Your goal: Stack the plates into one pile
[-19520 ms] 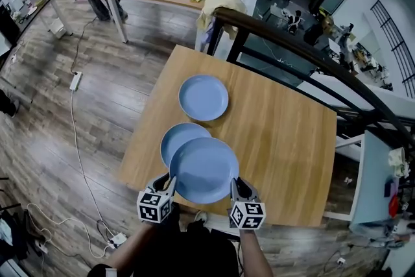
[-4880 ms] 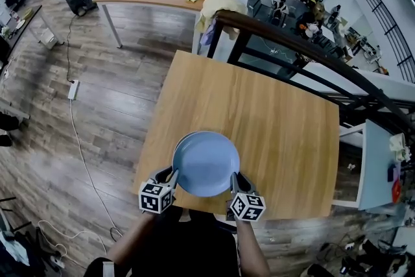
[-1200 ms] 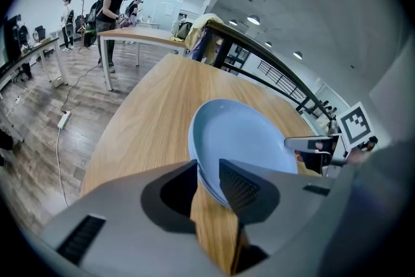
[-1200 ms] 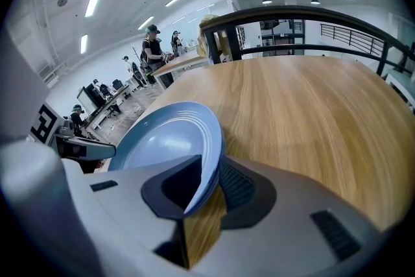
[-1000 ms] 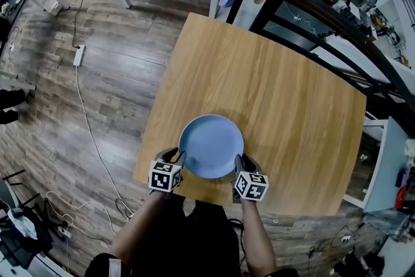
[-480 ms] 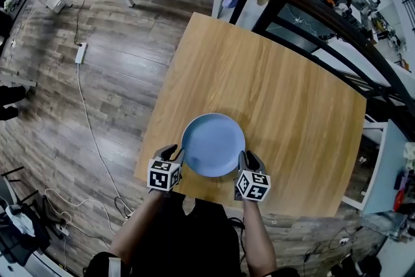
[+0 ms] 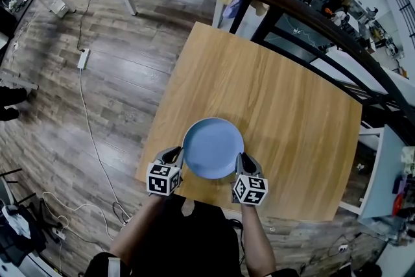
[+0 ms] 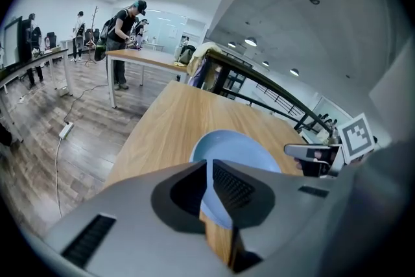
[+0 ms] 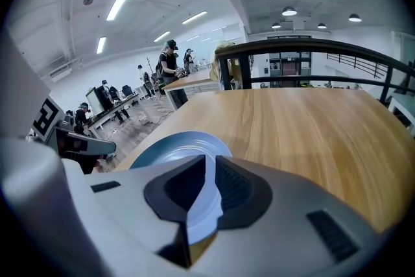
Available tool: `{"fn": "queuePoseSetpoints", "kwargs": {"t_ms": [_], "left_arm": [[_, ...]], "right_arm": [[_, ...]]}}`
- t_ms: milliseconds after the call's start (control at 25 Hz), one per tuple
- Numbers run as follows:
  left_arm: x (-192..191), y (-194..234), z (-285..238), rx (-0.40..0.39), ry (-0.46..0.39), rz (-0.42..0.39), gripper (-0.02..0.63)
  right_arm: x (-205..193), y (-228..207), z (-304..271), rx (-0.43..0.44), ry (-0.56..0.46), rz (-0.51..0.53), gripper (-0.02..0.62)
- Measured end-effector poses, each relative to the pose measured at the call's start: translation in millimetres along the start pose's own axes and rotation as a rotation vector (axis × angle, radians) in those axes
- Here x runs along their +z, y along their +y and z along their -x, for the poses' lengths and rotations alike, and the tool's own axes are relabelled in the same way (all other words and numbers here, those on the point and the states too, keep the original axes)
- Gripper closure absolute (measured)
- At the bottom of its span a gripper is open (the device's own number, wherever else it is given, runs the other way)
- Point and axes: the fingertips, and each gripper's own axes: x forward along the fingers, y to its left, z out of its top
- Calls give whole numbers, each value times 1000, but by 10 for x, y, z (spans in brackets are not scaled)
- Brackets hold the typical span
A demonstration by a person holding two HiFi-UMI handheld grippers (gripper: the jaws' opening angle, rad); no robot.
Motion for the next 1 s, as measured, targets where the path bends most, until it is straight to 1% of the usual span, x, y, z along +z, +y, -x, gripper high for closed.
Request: {"fn": "queuePoseSetpoints", "kwargs": {"t_ms": [200,520,600,760,840,1000], "left_arm": [[222,-89,131,-1,-78,-12,571],[563,-256,392,-5,-186,-51,574],[666,-319,497,-13,-229,-60,574],[885,-479,742,-21,-303,-125,574],[936,-555,855,-29,-338,-139,574],[1073,-709,1124,-52,-457,-162,574]], "right_arm": [[166,58,113,11,-41,7,541],[592,207,424,37,-135,23,546],[722,257,529,42,-171,32,546],[949,389,763,55,-241,50,548],[1018,452,884,62,-276,57,548],[1127,609,1134,76,-352,78,549]]}}
